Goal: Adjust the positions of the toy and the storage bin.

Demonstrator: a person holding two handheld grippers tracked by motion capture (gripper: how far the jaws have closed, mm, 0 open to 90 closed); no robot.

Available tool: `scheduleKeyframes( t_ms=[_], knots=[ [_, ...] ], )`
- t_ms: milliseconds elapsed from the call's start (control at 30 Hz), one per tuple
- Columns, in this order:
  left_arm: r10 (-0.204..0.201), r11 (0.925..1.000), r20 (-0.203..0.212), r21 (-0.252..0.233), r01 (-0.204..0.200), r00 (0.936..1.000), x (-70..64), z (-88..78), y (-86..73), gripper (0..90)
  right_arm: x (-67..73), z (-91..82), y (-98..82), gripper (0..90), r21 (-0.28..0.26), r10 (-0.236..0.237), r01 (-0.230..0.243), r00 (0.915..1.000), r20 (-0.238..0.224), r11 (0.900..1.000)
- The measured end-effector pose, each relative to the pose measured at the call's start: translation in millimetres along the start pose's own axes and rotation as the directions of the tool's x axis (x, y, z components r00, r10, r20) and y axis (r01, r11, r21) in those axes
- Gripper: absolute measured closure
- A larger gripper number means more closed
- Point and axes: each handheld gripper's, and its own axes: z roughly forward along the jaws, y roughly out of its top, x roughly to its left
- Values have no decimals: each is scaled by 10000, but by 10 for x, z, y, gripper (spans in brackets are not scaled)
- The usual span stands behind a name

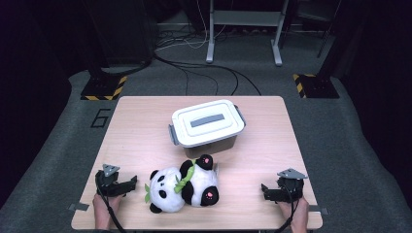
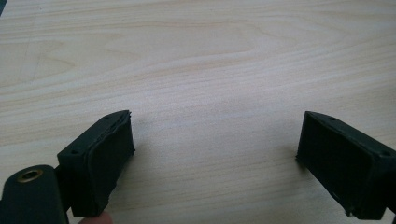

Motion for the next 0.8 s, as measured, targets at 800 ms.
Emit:
scheduleKeyframes(
  t_ms=[800],
  knots=[
    [-111,9999,-3,95,111,9999,-3,13,12,71,-8,16,17,0,-7,32,-32,10000,12,10000]
  ],
)
